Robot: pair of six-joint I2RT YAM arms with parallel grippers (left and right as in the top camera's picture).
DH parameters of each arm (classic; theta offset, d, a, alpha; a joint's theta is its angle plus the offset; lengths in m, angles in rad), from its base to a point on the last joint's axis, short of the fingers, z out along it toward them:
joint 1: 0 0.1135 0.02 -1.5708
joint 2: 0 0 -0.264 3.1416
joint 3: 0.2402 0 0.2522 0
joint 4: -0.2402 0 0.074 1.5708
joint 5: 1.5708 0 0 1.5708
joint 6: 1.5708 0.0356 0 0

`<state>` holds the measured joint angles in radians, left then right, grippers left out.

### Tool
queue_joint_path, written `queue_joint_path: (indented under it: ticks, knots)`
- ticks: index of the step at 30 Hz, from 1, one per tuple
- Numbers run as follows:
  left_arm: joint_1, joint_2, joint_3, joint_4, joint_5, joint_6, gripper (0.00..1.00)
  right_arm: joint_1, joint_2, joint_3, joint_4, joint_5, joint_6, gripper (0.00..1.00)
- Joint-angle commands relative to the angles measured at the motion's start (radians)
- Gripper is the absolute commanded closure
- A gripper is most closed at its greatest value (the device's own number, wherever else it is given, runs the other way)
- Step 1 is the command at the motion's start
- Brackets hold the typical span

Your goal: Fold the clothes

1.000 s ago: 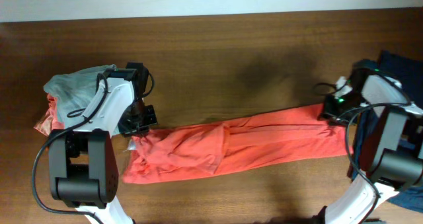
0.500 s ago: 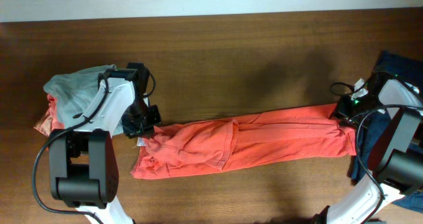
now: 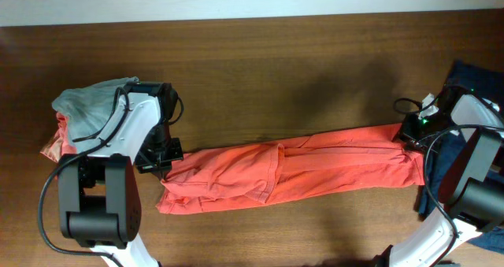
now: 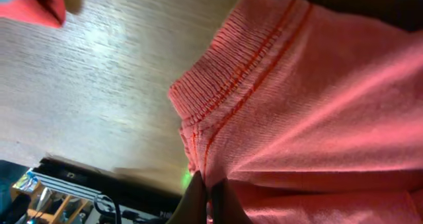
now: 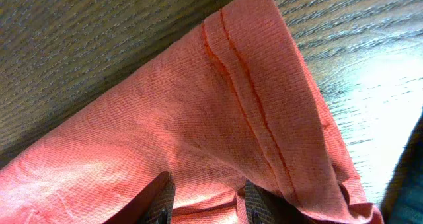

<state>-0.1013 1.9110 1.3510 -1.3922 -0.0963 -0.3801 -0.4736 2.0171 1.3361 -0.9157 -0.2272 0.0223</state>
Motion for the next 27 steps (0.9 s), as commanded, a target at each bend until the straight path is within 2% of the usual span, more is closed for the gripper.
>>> queue_joint_path:
  ticks: [1,6,14,18,27]
  knots:
    - [0.005,-0.010,-0.026,0.010,-0.059,-0.032,0.99,-0.023,0.074,-0.026,0.019,0.106,-0.002,0.59]
    - [0.003,-0.010,-0.111,0.069,-0.060,-0.031,0.88,-0.023,0.074,-0.026,0.016,0.106,-0.002,0.59]
    - [0.004,-0.010,-0.218,0.158,-0.059,-0.035,0.88,-0.022,0.074,-0.026,0.014,0.091,-0.003,0.59]
    - [0.004,-0.013,-0.182,0.150,-0.066,-0.035,0.92,-0.023,0.072,-0.015,0.000,0.061,-0.003,0.56]
    - [0.004,-0.113,-0.024,0.089,-0.066,-0.026,0.92,-0.020,-0.011,0.235,-0.282,0.061,-0.064,0.49]
